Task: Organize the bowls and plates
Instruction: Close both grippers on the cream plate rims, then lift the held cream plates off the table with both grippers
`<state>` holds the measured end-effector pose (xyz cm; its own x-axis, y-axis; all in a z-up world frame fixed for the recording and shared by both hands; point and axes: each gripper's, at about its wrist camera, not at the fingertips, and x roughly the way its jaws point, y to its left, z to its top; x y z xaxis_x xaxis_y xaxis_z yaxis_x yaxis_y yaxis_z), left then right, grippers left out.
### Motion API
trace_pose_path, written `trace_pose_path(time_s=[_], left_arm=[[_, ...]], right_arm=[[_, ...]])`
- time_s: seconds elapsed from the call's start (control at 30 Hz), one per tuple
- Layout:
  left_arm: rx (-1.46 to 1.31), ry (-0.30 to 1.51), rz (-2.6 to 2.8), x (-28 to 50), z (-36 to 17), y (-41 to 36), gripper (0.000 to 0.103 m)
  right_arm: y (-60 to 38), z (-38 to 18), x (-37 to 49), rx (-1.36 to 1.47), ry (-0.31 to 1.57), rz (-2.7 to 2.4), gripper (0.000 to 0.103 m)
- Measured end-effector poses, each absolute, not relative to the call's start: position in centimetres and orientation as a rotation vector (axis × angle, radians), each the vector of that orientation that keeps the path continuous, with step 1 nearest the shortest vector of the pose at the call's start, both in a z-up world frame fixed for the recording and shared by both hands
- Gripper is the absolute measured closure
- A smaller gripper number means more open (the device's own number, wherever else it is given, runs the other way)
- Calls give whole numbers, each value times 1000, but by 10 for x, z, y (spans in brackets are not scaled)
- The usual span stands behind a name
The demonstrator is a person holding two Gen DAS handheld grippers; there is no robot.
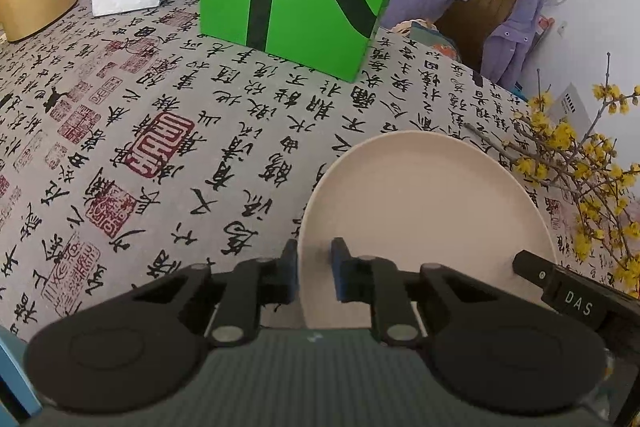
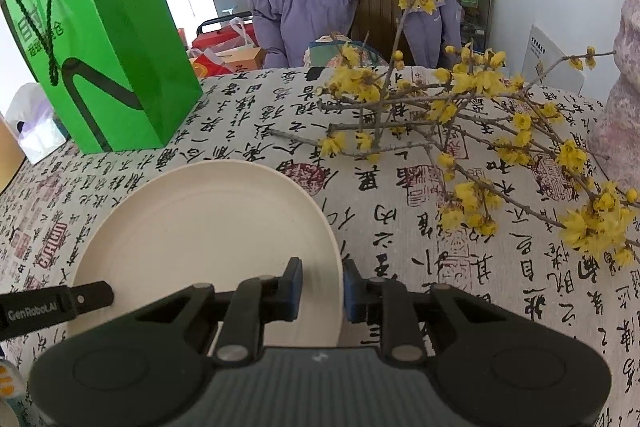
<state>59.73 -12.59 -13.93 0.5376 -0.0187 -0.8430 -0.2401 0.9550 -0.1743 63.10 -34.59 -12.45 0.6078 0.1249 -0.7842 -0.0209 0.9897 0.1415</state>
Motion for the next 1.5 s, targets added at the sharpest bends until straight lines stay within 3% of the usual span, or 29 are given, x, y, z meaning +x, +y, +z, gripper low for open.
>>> trace_pose_path(time_s=[0.83,1.5], left_arm=[[-319,1004,115,598,-128,-122,86],[-315,914,101,583,-83,-116,86]], right_arm=[[-344,-116,625,95,878,79,84],[-346,-63,603,147,748,108,84]])
